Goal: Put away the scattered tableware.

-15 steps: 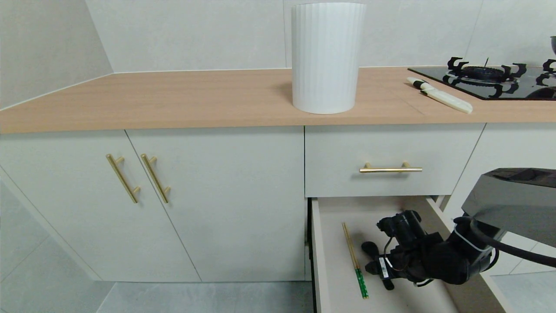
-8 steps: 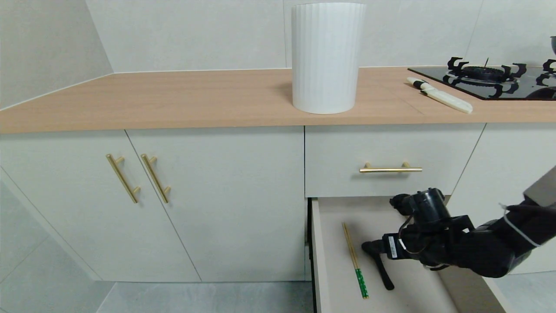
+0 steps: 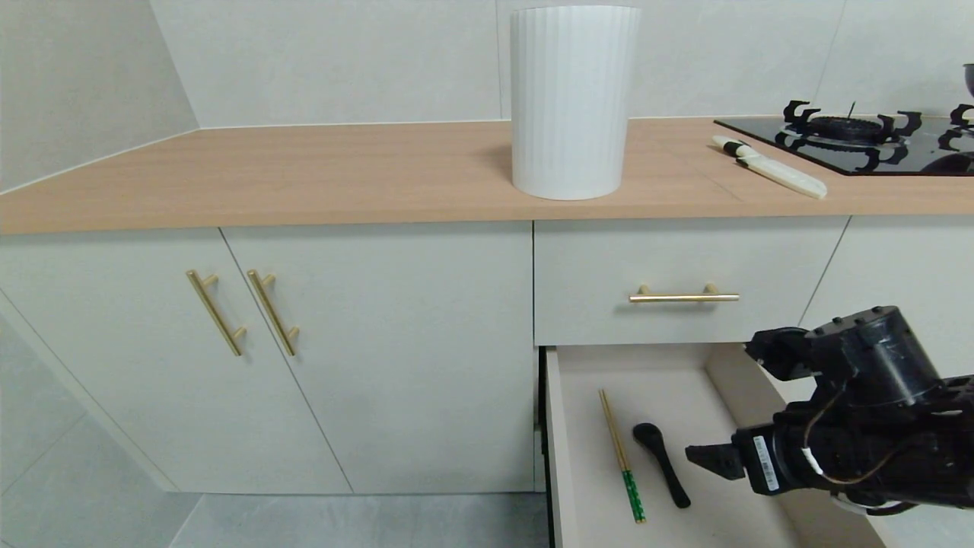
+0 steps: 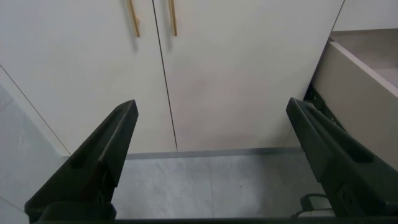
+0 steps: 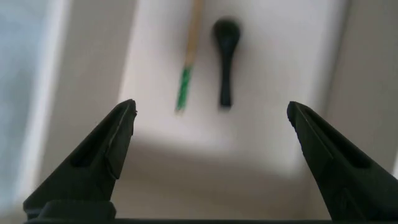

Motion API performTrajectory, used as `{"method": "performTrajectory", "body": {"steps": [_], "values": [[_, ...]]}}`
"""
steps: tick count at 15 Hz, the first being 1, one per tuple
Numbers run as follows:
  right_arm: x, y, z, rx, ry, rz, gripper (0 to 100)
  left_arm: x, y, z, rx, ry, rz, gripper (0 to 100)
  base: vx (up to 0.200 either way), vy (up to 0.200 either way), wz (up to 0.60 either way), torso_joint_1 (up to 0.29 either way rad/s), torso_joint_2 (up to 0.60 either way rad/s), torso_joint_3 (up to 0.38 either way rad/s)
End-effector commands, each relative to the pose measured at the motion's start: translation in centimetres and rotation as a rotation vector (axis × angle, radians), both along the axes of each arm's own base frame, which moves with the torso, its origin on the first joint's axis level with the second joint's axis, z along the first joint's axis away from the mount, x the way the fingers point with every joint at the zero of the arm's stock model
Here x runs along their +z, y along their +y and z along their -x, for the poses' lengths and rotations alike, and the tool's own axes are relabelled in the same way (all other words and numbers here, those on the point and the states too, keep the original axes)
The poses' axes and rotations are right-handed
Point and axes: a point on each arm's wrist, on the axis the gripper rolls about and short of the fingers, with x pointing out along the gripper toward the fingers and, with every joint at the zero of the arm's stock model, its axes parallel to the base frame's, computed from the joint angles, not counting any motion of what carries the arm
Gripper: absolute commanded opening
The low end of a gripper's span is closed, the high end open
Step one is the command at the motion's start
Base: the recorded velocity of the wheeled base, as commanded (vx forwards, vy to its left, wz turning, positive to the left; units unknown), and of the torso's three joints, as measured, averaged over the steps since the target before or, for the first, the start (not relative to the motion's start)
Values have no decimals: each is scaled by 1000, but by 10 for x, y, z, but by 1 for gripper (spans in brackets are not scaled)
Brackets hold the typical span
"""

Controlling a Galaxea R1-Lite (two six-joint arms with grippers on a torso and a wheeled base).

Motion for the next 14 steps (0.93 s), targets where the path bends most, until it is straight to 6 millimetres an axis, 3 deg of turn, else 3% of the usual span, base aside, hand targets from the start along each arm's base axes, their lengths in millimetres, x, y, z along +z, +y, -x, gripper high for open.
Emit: {"method": "performTrajectory", "body": {"steps": [1, 12, 14], "values": [[21, -4, 21, 40, -70, -37, 100, 0, 0, 0, 0, 0, 0, 100, 0, 0, 0, 0, 0, 0], [20, -4, 23, 53, -63, -19, 100, 0, 0, 0, 0, 0, 5, 100, 0, 0, 0, 0, 0, 0], [19, -4, 23, 55, -60, -18, 100, 0, 0, 0, 0, 0, 5, 100, -200, 0, 0, 2, 2, -9]]}}
